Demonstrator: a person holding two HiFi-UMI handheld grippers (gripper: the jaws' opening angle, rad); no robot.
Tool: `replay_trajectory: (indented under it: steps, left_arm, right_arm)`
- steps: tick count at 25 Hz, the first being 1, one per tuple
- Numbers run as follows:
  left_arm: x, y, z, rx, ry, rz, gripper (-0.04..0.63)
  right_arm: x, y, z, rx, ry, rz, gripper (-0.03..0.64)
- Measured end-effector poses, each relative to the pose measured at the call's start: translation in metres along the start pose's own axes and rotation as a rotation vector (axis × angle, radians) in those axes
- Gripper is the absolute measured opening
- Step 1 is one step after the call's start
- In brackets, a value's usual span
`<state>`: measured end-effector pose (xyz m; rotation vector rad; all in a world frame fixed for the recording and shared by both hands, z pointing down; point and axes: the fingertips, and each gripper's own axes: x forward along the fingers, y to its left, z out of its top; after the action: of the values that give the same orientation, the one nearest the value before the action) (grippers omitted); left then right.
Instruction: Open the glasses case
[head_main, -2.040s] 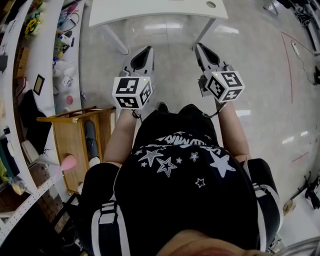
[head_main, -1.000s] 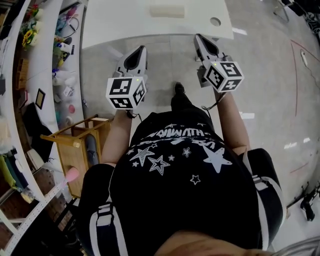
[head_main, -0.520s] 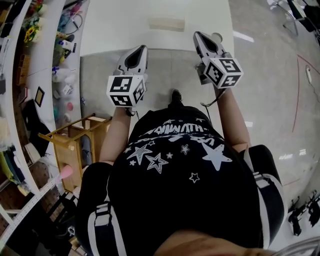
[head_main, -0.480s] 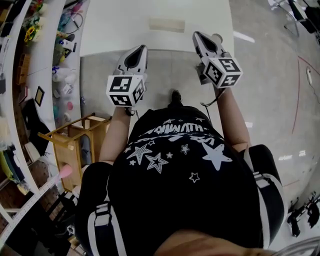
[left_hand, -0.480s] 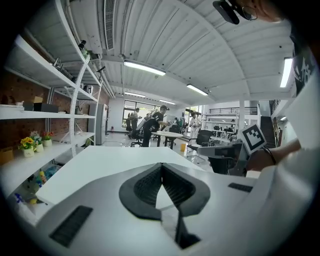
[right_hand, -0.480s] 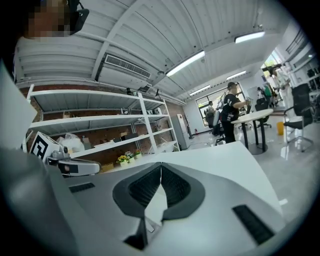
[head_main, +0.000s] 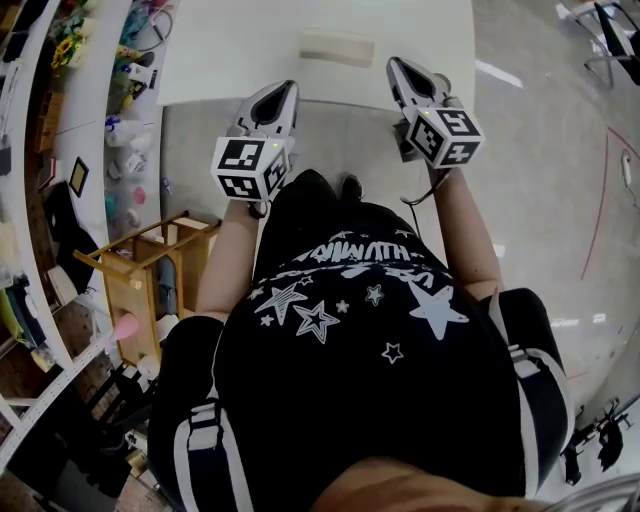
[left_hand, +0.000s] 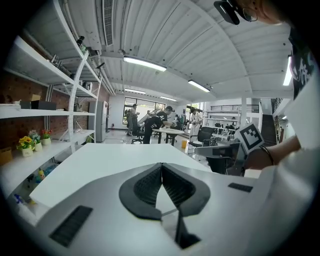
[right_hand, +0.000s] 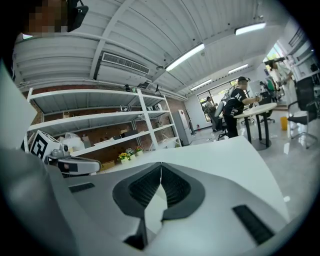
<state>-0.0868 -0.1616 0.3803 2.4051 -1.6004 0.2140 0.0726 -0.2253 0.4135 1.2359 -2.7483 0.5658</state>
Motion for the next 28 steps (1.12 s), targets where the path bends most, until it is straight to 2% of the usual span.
replay_trajectory:
  steps: [7,18,28]
  left_arm:
    - [0.024,0.018,-0.016,0.027,0.057,-0.013,0.012]
    - [0.077,0.051,-0.047,0.037,0.199,-0.074,0.012]
    - [0.115,0.068,-0.089,0.055,0.351,-0.144,0.012]
  right_arm:
    - [0.016,-0.003,-0.011,-0.006,0.032,-0.025,0.008]
    - [0.053,-0.019,-0.017,0.019,0.077,-0.113,0.008]
    - [0.085,-0.031,-0.038,0.0,0.152,-0.168,0.008]
